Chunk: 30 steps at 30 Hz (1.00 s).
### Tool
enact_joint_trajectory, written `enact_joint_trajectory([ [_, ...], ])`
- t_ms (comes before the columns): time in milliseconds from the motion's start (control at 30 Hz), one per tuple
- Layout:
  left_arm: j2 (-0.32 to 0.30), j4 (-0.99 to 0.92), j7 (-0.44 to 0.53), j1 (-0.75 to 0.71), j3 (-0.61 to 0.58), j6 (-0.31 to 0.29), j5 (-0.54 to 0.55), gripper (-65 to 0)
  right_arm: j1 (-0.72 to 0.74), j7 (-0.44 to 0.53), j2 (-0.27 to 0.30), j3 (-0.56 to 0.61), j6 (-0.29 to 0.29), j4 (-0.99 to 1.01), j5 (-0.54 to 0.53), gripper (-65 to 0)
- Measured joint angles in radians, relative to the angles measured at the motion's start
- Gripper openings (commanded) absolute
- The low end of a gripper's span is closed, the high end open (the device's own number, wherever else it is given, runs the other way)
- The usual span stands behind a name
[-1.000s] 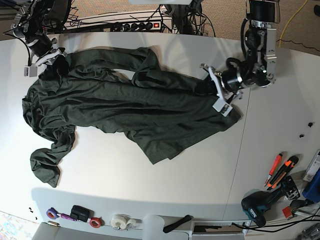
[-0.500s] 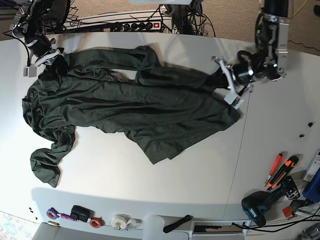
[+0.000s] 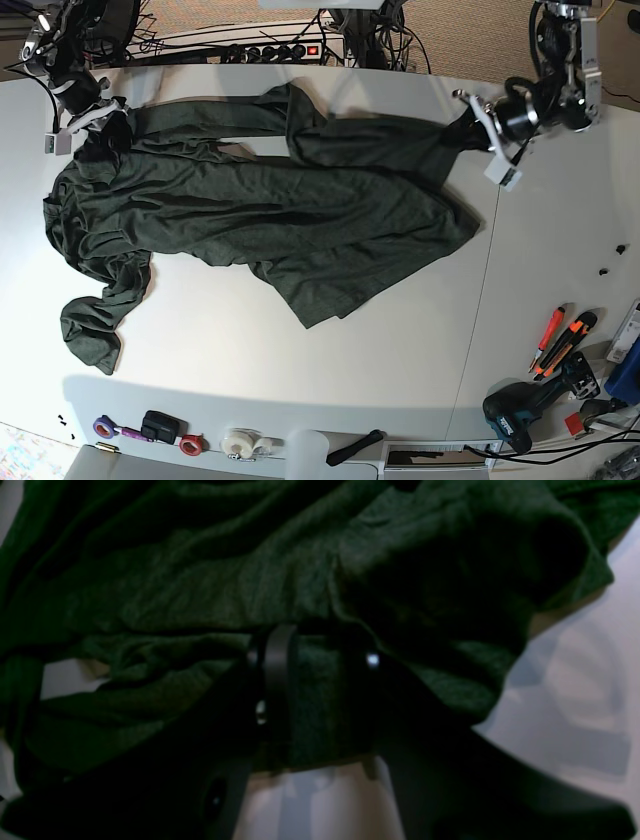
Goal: Layout the t-shirt on the table in an organized manner, then fold the t-shirt properly
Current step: 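Drag the held hem further along the table with the left gripper, then open the left gripper and release the hem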
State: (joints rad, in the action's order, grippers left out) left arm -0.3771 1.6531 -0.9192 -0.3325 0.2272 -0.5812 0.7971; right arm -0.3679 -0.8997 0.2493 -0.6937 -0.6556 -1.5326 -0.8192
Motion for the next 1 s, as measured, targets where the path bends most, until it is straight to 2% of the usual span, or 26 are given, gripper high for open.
enact_joint_trajectory([
  [233, -0.029, 0.069, -0.065, -0.086, 0.115, 0.000, -0.003, -65.0, 0.000, 0.008, 0.000, 0.000, 0.004, 0.000, 0.002, -47.4],
  [467, -0.028, 0.116, -0.109, -0.138, 0.216, 0.008, -0.034, -65.0, 0.001, 0.014, 0.000, 0.000, 0.005, 0.000, 0.008, -47.4],
  [1000, -0.028, 0.117, -0.110, -0.141, 0.226, 0.008, -0.040, -65.0, 0.005, 0.030, 0.000, 0.000, 0.008, 0.000, 0.036, -47.4],
])
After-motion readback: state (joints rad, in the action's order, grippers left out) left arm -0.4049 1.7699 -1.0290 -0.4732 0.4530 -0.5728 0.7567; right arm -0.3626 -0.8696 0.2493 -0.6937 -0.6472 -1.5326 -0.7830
